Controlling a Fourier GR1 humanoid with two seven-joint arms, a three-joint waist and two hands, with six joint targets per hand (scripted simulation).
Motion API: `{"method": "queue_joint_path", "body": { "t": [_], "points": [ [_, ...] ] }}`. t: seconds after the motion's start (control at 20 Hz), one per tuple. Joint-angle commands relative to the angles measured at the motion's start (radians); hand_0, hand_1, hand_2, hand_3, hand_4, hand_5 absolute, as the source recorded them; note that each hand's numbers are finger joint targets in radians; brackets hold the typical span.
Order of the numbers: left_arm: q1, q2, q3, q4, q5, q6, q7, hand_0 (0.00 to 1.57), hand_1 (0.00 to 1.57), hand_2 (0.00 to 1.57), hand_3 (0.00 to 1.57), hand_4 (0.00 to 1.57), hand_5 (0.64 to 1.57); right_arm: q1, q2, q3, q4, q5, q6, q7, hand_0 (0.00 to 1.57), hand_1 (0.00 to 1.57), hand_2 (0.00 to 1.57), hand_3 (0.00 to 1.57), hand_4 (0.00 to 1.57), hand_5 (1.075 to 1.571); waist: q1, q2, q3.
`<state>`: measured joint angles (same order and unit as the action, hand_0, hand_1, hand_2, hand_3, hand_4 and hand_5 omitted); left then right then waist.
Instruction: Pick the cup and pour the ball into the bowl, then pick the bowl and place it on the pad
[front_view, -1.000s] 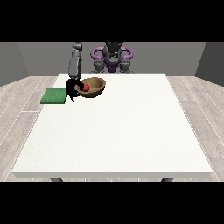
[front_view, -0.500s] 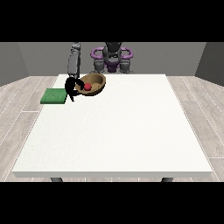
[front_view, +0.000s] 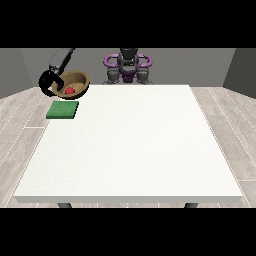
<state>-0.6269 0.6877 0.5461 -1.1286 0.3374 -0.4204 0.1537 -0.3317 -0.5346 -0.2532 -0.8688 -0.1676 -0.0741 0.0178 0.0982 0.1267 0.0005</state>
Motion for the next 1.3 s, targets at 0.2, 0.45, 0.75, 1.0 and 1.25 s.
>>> {"method": "queue_joint_path", "body": {
  "t": [0.2,0.45,0.75,1.0,1.25],
  "points": [
    [0.041,0.043,0.028,0.057,0.004,-0.023,-0.078,0.0,0.0,0.0,0.0,1.21,1.548,-0.117,-0.183,-0.063,0.043,-0.024,0.097,0.155,1.57,1.57,1.57,0.53,1.1,1.564,-0.032,0.03,-0.0006],
    [0.058,0.092,0.056,0.134,-0.014,-0.051,-0.2,0.0,0.0,0.0,0.0,1.21,1.555,-0.148,-0.154,-0.055,0.032,-0.011,0.095,0.119,1.57,1.57,1.57,0.38,1.12,1.568,-0.065,0.098,-0.0008],
    [0.064,0.099,0.056,0.096,0.037,-0.083,-0.195,0.0,0.0,0.0,0.0,1.21,1.553,-0.168,-0.121,-0.119,0.174,-0.038,0.093,0.001,1.57,1.57,1.57,0.44,1.06,1.569,-0.011,0.141,0.0005],
    [0.072,0.112,0.05,0.128,0.027,-0.076,-0.223,0.0,0.0,0.0,0.0,1.2,1.555,-0.206,-0.082,-0.108,0.194,-0.04,0.083,0.025,1.57,1.57,1.57,0.58,1.01,1.571,-0.025,0.126,0.0],
    [0.077,0.132,0.057,0.154,0.019,-0.076,-0.257,0.0,0.0,0.0,0.0,1.19,1.561,-0.225,-0.068,-0.16,0.224,-0.079,0.024,0.04,1.57,1.57,1.57,0.88,0.71,1.571,-0.038,0.155,-0.0003]
  ]
}}
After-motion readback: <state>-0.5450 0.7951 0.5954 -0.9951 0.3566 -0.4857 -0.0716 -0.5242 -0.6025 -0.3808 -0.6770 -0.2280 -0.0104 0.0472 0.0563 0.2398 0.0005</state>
